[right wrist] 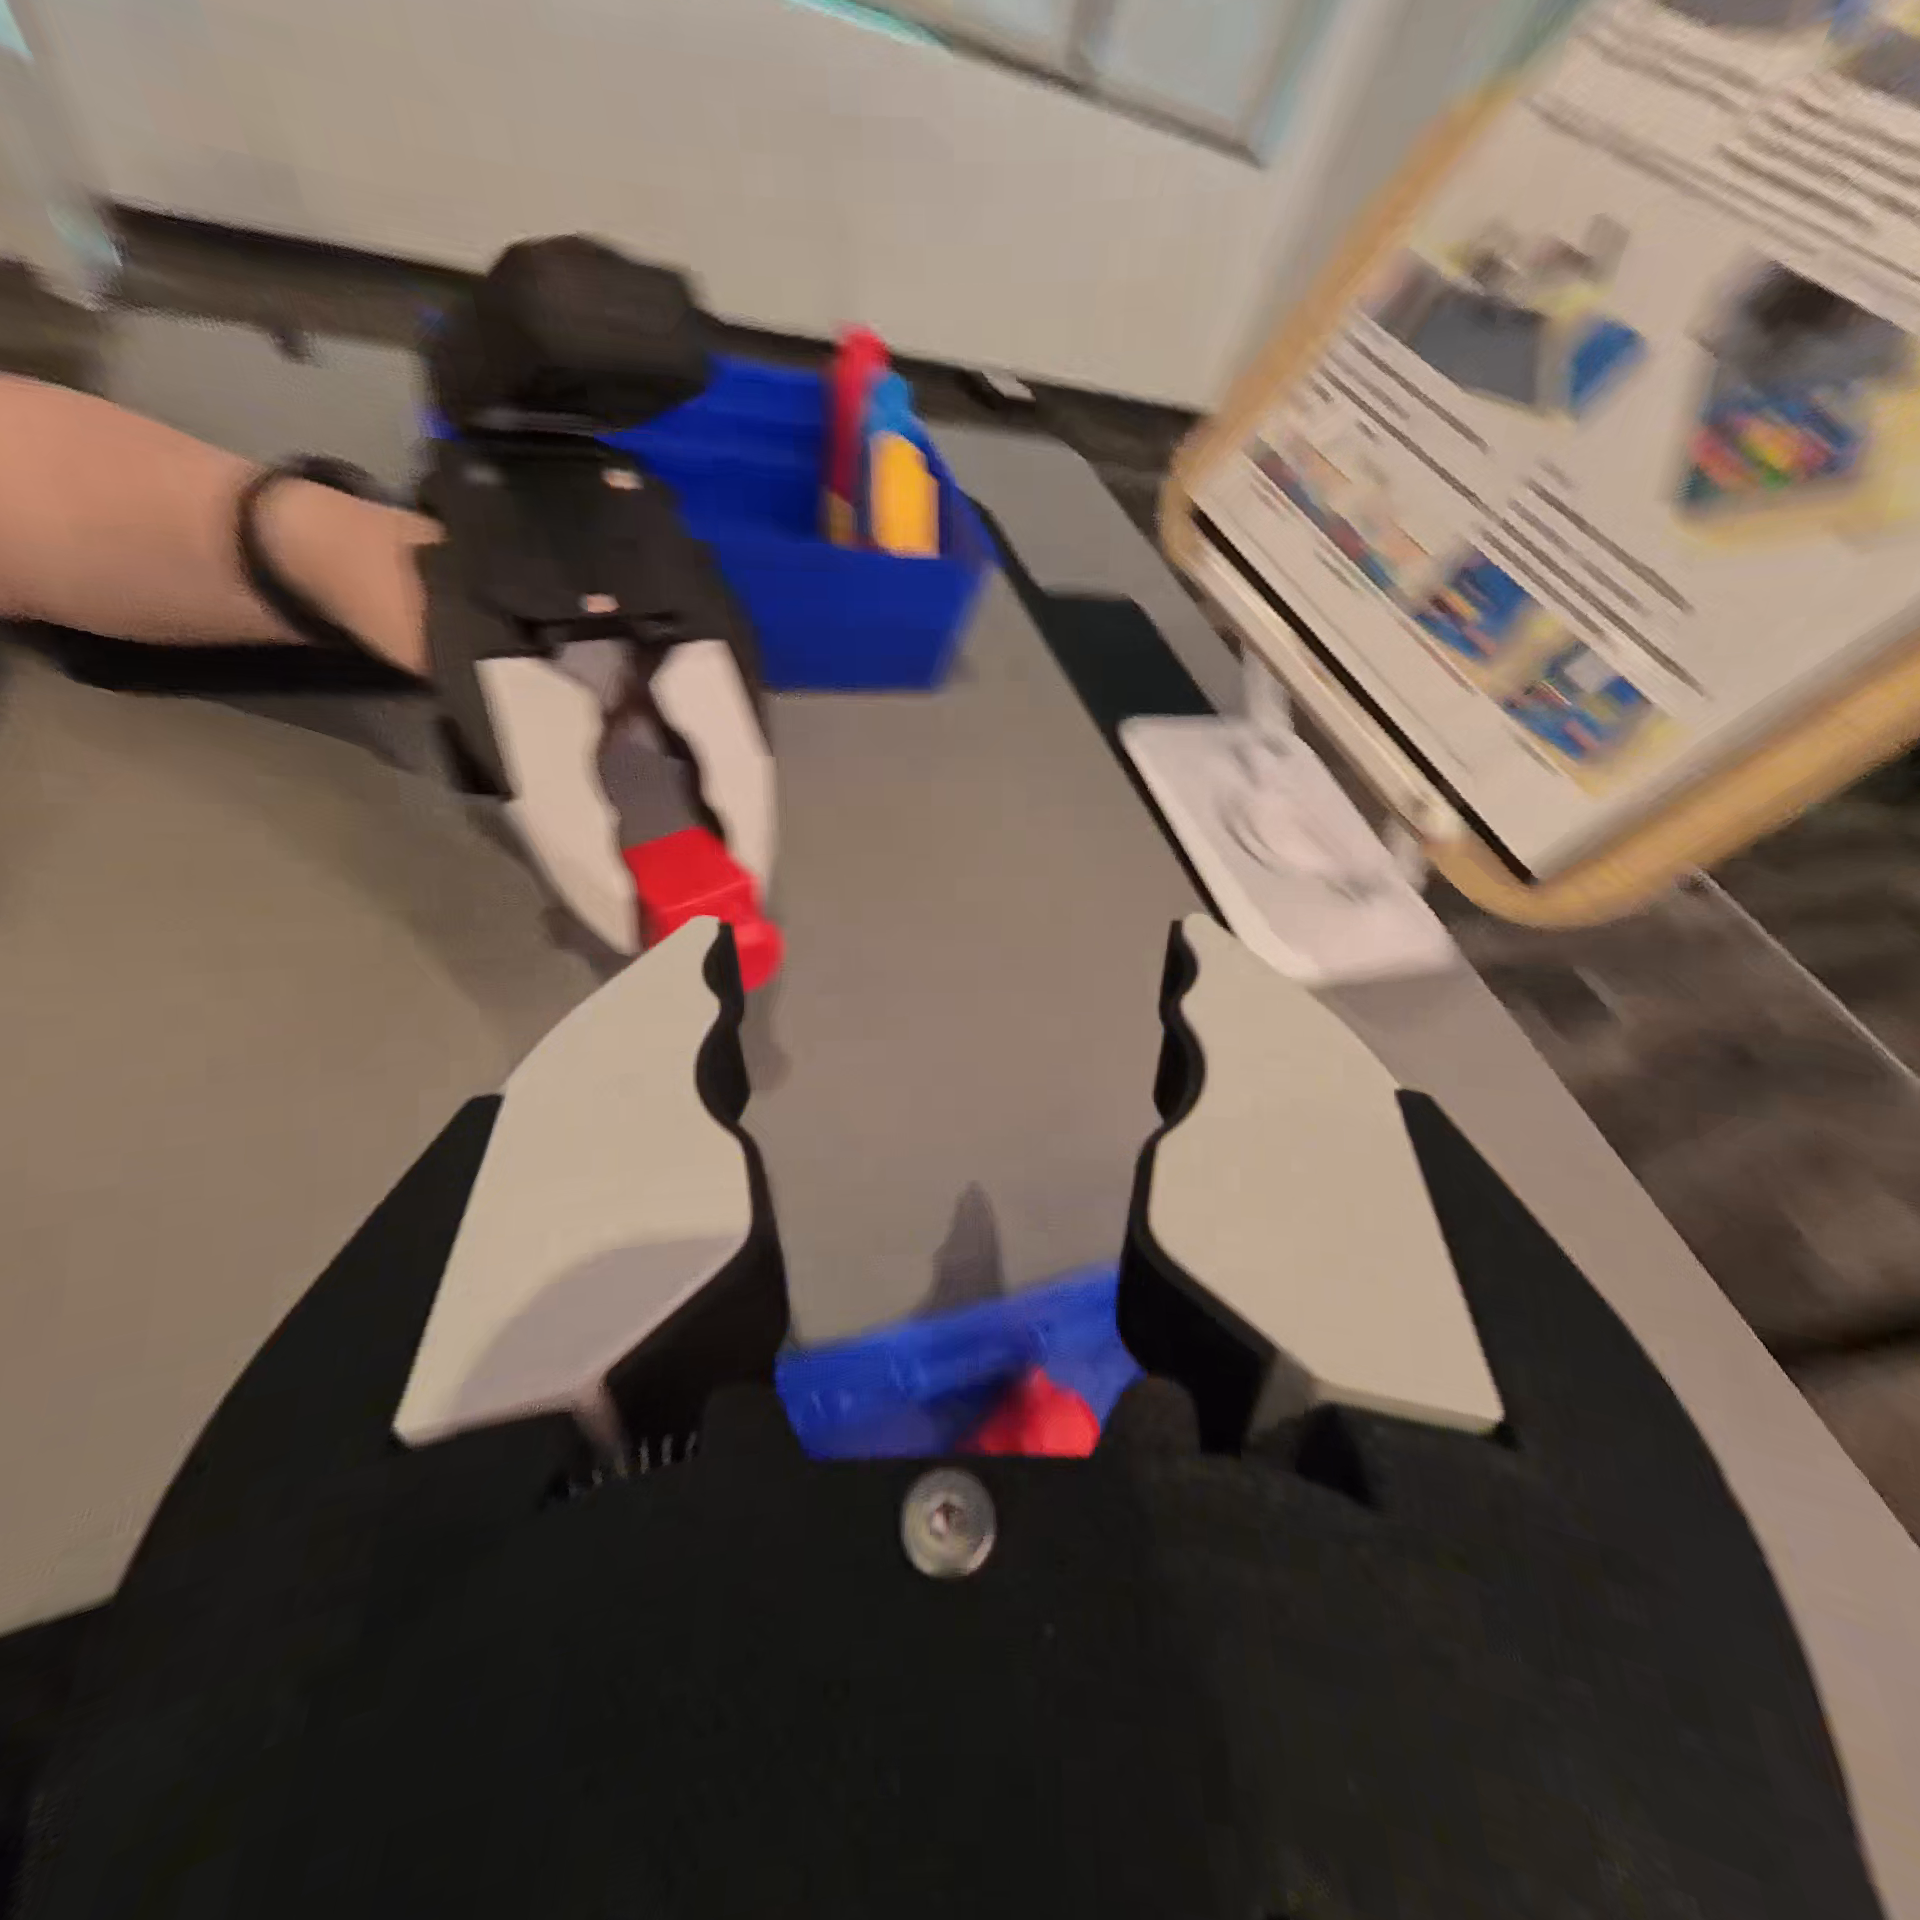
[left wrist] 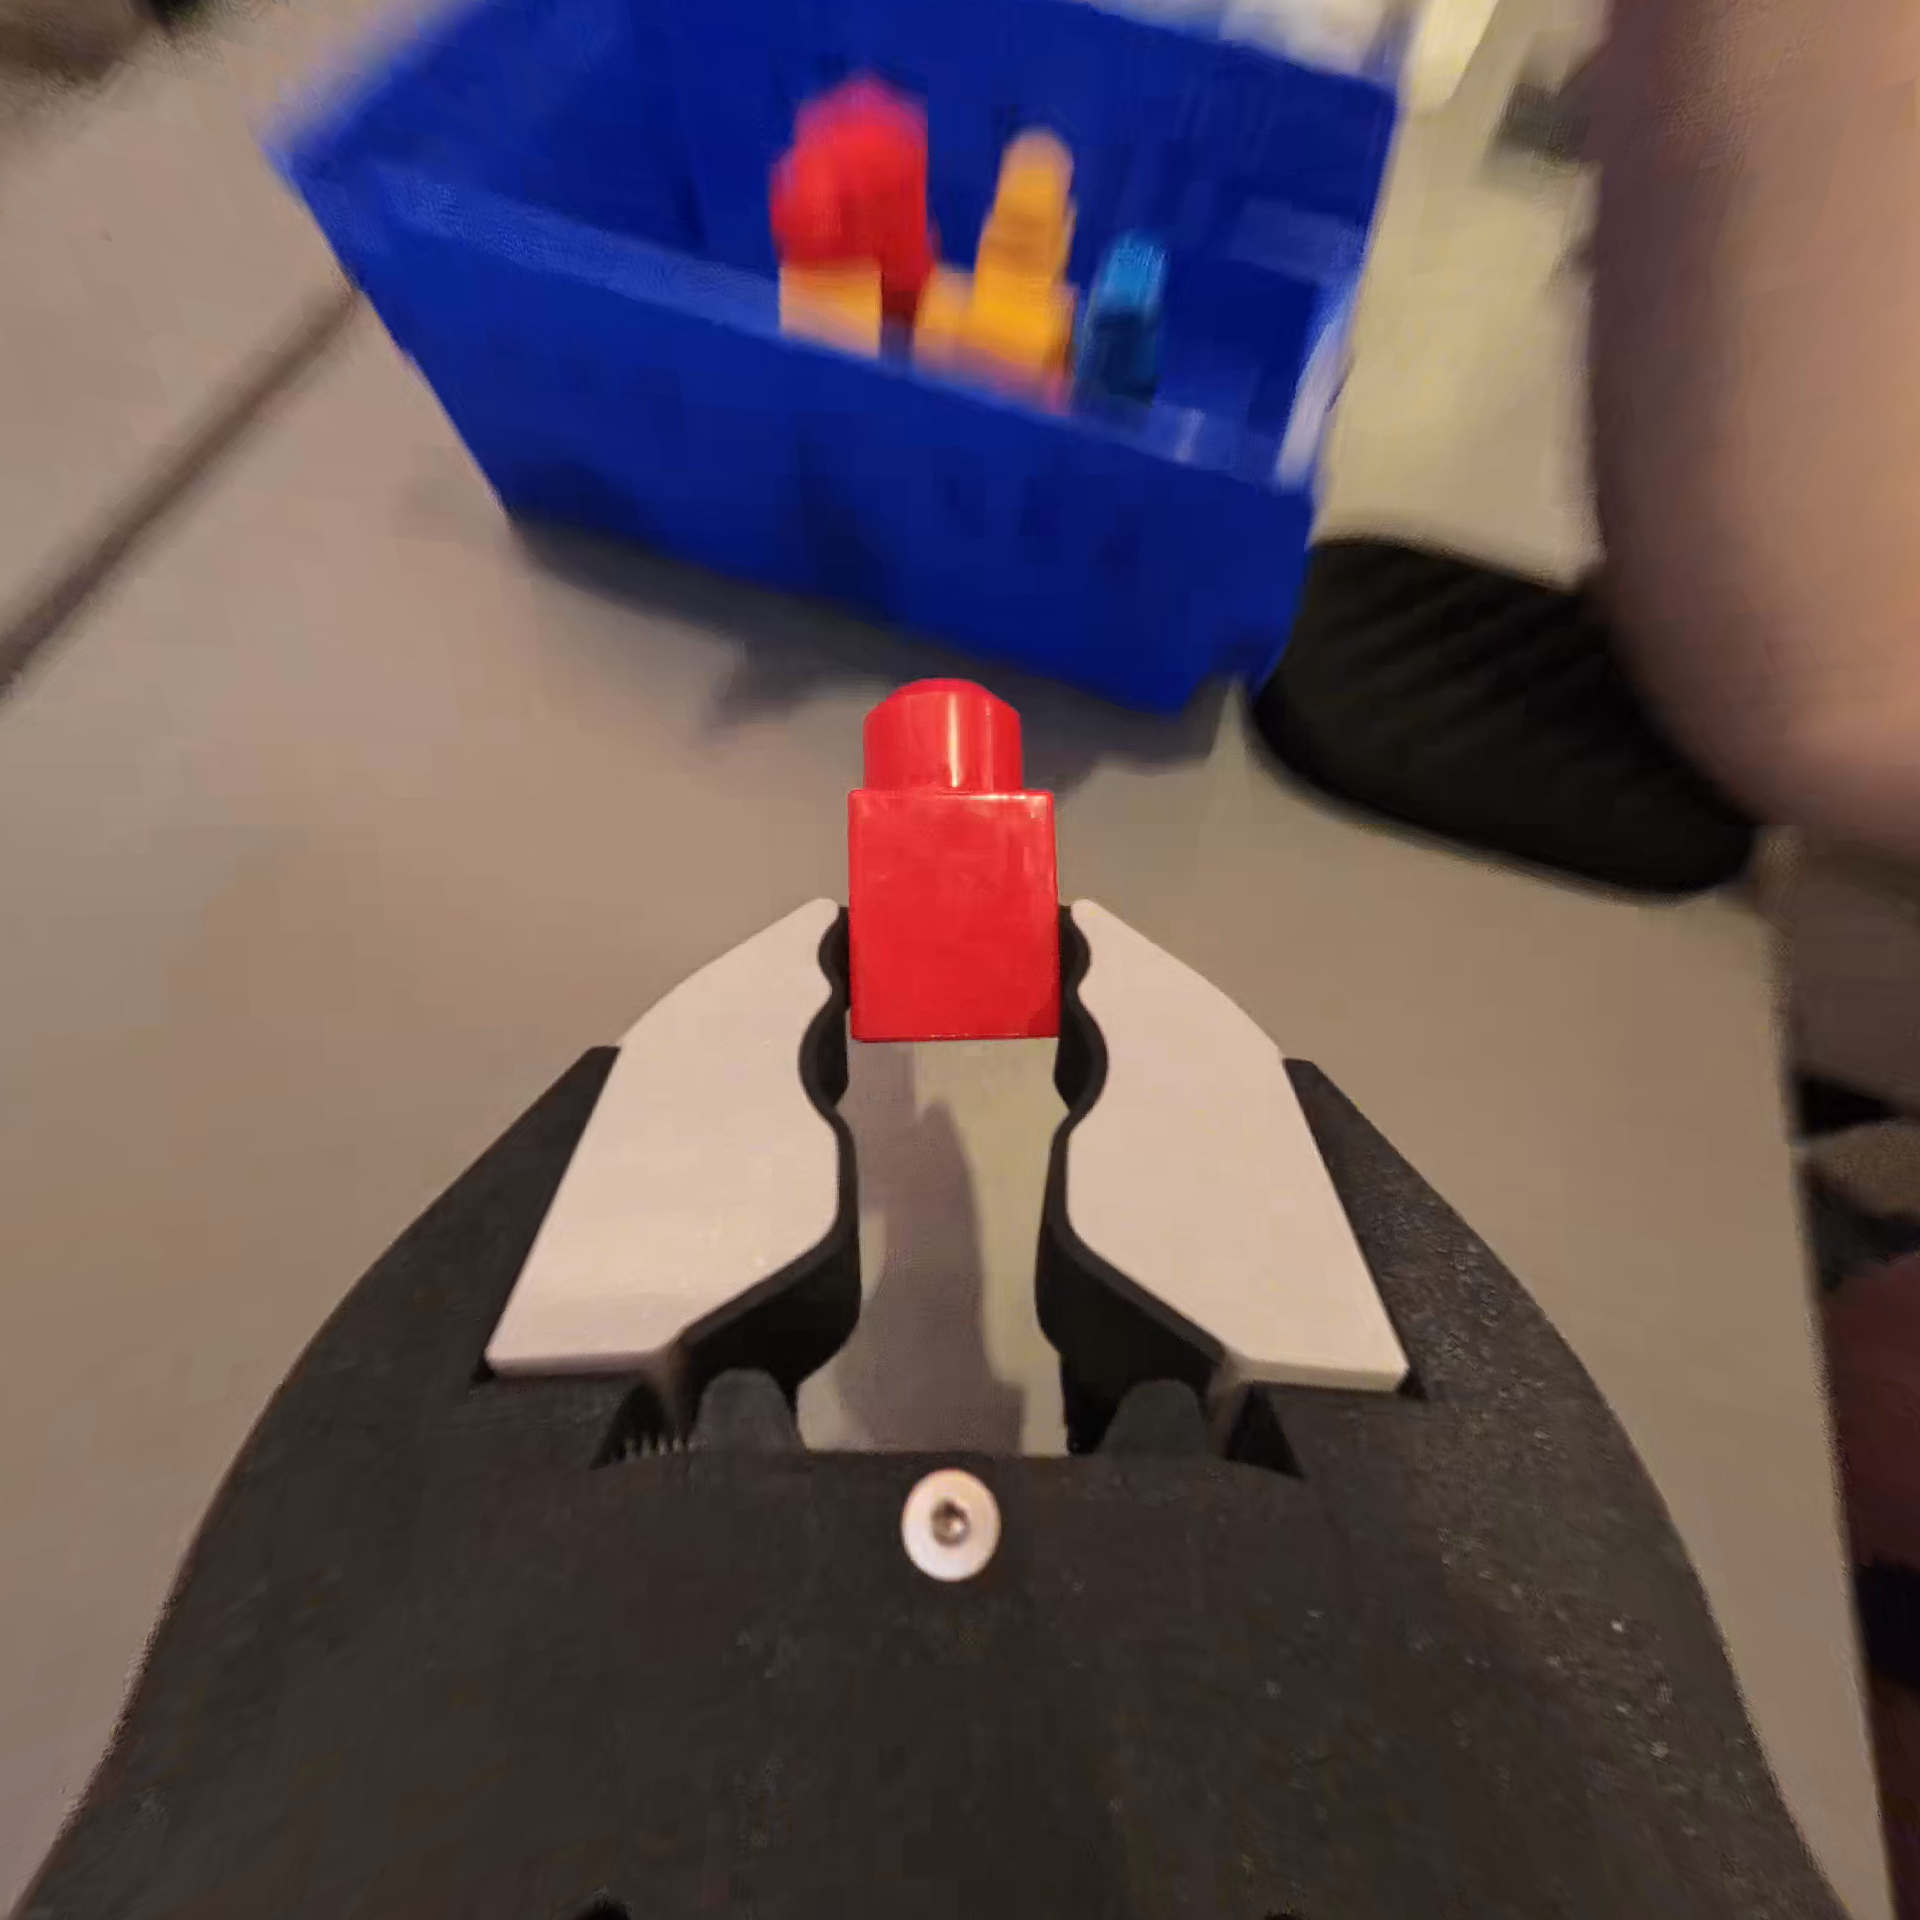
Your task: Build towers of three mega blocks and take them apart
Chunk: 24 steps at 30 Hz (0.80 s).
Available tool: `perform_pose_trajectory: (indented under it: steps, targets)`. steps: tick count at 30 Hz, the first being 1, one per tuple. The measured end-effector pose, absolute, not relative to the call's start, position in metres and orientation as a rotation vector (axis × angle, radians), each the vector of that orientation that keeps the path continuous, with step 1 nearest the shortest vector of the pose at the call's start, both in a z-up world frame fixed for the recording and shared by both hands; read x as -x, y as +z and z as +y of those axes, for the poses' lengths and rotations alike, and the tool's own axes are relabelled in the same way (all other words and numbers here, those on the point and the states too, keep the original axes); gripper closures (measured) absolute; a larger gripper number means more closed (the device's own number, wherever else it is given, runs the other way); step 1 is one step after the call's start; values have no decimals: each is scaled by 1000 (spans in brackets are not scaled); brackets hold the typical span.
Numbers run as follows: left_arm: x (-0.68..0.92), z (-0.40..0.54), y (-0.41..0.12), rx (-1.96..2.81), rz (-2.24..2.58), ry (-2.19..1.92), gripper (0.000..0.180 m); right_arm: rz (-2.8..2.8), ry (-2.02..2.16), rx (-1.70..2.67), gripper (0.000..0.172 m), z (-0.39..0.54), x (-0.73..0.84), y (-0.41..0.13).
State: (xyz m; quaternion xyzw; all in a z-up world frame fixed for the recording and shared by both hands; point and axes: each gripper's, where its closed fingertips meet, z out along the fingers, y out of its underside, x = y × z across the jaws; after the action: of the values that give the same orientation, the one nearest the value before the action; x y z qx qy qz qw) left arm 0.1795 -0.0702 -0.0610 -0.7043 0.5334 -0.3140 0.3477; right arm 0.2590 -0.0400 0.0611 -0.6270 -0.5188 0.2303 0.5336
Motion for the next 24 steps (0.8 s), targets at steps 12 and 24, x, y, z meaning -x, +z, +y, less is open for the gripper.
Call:
perform_pose_trajectory:
  steps: [12,24]
  targets:
    - [-164,-94,28,1584,1291,-1040,144,-1486,982,1368,123,-84,-155,50]
    - [-54,-38,70,1753,1091,-539,99,-1002,278,1997,141,-15,-355,18]
